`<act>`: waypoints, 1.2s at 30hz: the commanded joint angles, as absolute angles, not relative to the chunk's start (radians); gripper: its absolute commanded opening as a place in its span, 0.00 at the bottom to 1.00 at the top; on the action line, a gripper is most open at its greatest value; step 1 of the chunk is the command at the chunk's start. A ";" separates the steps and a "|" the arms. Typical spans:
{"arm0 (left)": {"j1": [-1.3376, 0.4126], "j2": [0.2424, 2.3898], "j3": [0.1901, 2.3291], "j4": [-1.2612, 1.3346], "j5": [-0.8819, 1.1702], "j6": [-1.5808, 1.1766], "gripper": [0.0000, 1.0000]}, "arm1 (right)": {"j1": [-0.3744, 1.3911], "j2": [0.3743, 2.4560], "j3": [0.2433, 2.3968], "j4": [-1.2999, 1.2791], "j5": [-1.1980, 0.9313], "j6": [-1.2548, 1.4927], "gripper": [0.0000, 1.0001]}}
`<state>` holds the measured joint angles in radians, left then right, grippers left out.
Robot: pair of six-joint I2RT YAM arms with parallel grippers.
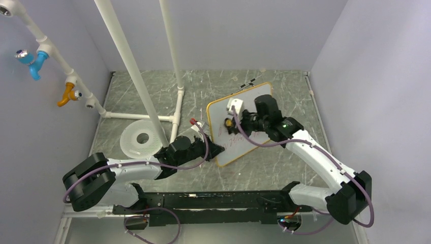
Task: Erase the whiteboard
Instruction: Erase the whiteboard at the center of the board.
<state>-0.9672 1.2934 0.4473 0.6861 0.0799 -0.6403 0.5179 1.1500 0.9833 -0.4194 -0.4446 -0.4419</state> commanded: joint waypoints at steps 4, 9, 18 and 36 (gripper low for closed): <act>-0.984 1.228 0.481 0.736 0.180 -0.538 0.00 | 0.630 1.188 1.066 -0.513 -0.475 -0.586 0.00; -0.982 1.218 0.488 0.711 0.194 -0.538 0.00 | 0.473 1.172 1.058 -0.335 -0.240 -0.414 0.00; -0.982 1.210 0.494 0.699 0.208 -0.551 0.00 | 0.366 1.210 1.131 -0.299 -0.248 -0.342 0.00; -0.971 1.219 0.534 0.626 0.225 -0.556 0.00 | 0.654 1.199 1.159 -0.392 -0.183 -0.532 0.00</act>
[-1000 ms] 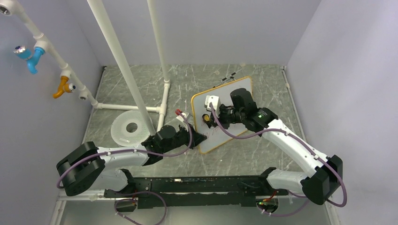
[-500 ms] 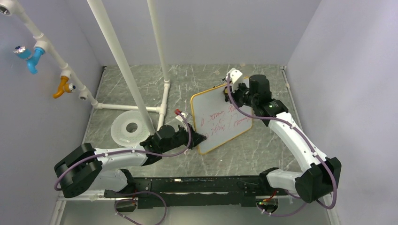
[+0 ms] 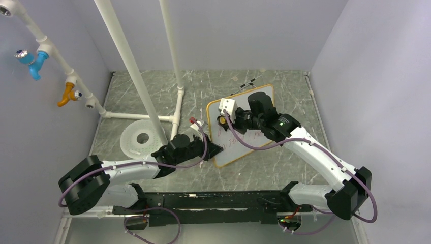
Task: Erase the whiteboard
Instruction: Erase the whiteboard at the center of the board.
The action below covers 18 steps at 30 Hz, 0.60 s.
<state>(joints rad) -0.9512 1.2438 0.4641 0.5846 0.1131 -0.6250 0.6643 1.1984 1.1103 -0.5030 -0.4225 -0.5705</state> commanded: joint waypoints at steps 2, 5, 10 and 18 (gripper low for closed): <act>-0.970 1.220 0.540 0.616 0.225 -0.555 0.00 | 0.655 1.210 1.205 -0.431 -0.198 -0.541 0.00; -0.968 1.220 0.549 0.602 0.220 -0.554 0.00 | 0.689 1.210 1.222 -0.511 -0.288 -0.602 0.00; -0.962 1.216 0.551 0.595 0.215 -0.561 0.00 | 0.827 1.198 1.121 -0.640 -0.312 -0.743 0.00; -0.960 1.207 0.549 0.587 0.216 -0.554 0.00 | 0.845 1.202 1.068 -0.584 -0.146 -0.680 0.00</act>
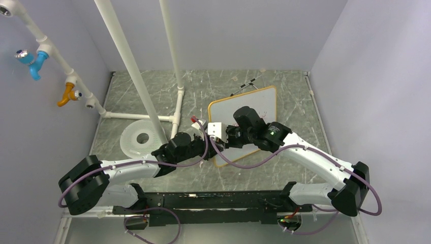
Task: Erase the whiteboard
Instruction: Erase the whiteboard at the center of the board.
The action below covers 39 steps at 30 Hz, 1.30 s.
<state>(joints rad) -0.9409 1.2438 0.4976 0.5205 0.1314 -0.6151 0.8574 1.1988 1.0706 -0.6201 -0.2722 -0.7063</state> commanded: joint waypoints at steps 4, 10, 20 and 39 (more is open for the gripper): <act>-0.961 1.210 0.546 0.591 0.219 -0.554 0.00 | 0.808 1.225 1.162 -0.538 -0.103 -0.600 0.00; -0.961 1.210 0.536 0.597 0.213 -0.553 0.00 | 0.798 1.259 1.250 -0.540 -0.128 -0.538 0.00; -0.958 1.198 0.519 0.610 0.206 -0.543 0.00 | 0.794 1.198 1.057 -0.700 -0.449 -0.743 0.00; -0.956 1.197 0.497 0.632 0.209 -0.551 0.00 | 0.697 1.325 1.310 -0.557 -0.357 -0.499 0.00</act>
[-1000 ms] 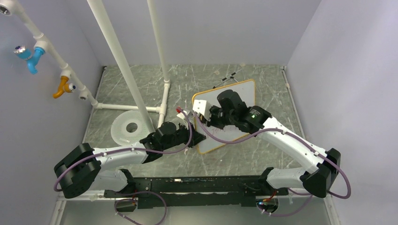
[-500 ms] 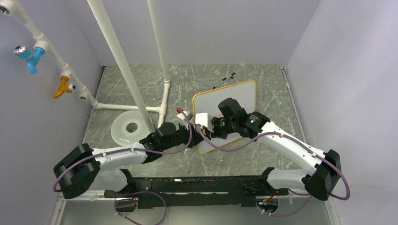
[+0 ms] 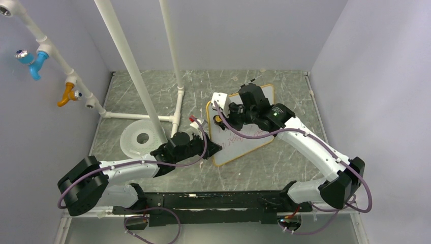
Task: Erase the whiteboard
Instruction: Erase the whiteboard at the center of the board.
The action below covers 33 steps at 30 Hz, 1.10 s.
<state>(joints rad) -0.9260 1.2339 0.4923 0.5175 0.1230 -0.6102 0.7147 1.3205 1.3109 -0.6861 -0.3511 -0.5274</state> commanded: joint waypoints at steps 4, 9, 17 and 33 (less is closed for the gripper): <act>-0.954 1.190 0.495 0.631 0.208 -0.547 0.00 | 0.698 1.263 1.158 -0.599 -0.488 -0.579 0.00; -0.953 1.191 0.495 0.636 0.209 -0.544 0.00 | 0.709 1.195 1.037 -0.597 -0.517 -0.619 0.00; -0.954 1.201 0.500 0.634 0.219 -0.550 0.00 | 0.657 1.272 1.250 -0.498 -0.343 -0.468 0.00; -0.952 1.189 0.483 0.645 0.216 -0.539 0.00 | 0.731 1.230 1.047 -0.623 -0.508 -0.645 0.00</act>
